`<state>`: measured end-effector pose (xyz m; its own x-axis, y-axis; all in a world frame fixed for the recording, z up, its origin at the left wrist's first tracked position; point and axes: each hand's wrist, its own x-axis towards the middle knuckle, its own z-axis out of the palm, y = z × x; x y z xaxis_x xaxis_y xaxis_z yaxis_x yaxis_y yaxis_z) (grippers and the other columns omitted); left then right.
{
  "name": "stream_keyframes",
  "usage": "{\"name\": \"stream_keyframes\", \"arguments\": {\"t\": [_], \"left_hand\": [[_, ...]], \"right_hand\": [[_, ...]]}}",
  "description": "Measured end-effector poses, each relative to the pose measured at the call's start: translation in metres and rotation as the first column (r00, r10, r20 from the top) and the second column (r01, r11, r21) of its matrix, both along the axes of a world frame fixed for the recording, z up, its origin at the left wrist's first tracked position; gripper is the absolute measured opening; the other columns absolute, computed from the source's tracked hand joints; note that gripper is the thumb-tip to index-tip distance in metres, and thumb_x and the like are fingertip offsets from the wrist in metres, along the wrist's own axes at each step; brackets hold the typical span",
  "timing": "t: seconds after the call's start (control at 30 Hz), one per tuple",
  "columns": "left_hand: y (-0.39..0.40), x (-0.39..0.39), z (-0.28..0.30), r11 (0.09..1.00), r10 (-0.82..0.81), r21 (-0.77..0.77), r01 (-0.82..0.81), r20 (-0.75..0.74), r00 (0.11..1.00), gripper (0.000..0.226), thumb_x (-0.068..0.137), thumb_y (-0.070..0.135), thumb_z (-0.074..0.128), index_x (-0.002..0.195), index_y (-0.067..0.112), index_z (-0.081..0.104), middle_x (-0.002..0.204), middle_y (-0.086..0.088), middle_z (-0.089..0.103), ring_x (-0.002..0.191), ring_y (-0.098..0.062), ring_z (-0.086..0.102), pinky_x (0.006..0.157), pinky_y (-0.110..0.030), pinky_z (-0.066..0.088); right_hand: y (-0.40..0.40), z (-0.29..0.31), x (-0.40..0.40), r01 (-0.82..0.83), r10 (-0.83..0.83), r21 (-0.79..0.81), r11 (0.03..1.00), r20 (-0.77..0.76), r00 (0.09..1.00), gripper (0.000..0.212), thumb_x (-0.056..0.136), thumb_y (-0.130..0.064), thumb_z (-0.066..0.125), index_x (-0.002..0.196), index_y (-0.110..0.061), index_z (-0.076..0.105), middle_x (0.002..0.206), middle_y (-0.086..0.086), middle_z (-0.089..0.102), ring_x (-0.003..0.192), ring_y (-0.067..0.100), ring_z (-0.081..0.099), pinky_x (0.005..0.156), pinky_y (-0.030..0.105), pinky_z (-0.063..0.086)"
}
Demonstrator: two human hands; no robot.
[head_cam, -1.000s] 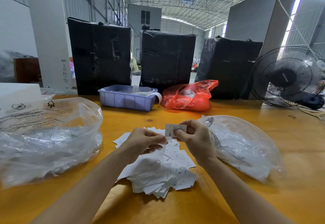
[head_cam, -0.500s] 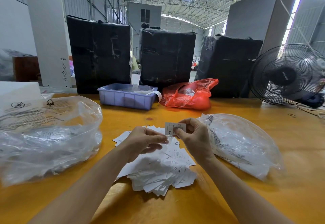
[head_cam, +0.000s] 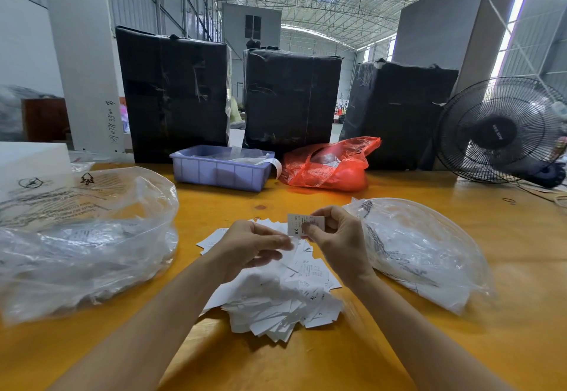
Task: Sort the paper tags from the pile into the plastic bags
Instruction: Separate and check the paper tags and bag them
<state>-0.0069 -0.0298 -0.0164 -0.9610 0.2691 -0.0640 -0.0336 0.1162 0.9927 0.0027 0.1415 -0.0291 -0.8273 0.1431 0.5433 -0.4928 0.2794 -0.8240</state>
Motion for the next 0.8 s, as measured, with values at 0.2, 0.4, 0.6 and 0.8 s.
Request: {"name": "stream_keyframes", "arguments": {"t": [0.2,0.4,0.6,0.8], "left_hand": [[0.0,-0.001,0.001,1.0,0.02,-0.003,-0.02,0.0,1.0,0.006,0.079,0.014,0.074,0.084,0.011,0.074,0.081,-0.002,0.075,0.06,-0.005,0.066,0.06,-0.018,0.05],[0.001,-0.001,-0.001,0.996,0.089,0.019,-0.089,-0.014,0.996,0.008,0.076,0.014,0.076,0.081,0.009,0.073,0.068,-0.003,0.071,0.055,-0.007,0.064,0.058,-0.02,0.05],[0.002,-0.003,-0.002,0.995,0.101,0.016,-0.1,-0.04,0.994,0.007,0.076,0.011,0.076,0.081,0.006,0.073,0.07,-0.007,0.07,0.052,-0.006,0.063,0.063,-0.022,0.05],[0.006,-0.001,-0.008,0.995,0.016,-0.096,-0.023,-0.077,0.997,0.008,0.077,0.016,0.076,0.075,0.008,0.074,0.061,-0.002,0.068,0.056,-0.008,0.059,0.054,-0.016,0.046]], "right_hand": [[0.0,0.0,-0.001,-0.036,0.035,0.026,0.999,0.048,0.998,0.019,0.079,0.003,0.07,0.08,-0.014,0.06,0.081,0.009,0.068,0.072,0.014,0.067,0.062,0.022,0.056],[0.001,0.001,0.002,-0.182,0.168,0.048,0.982,0.206,0.964,0.016,0.078,0.001,0.072,0.091,-0.002,0.063,0.078,0.011,0.067,0.058,0.007,0.062,0.053,0.014,0.047],[0.001,0.002,0.004,-0.233,0.174,0.156,0.96,0.319,0.932,0.022,0.08,-0.004,0.072,0.101,-0.007,0.065,0.084,0.008,0.063,0.068,0.011,0.057,0.065,0.025,0.052],[-0.004,0.008,0.01,-0.381,0.224,0.344,0.858,0.417,0.881,0.045,0.089,0.0,0.059,0.132,-0.006,0.048,0.122,0.01,0.052,0.107,0.018,0.057,0.086,0.022,0.053]]}}
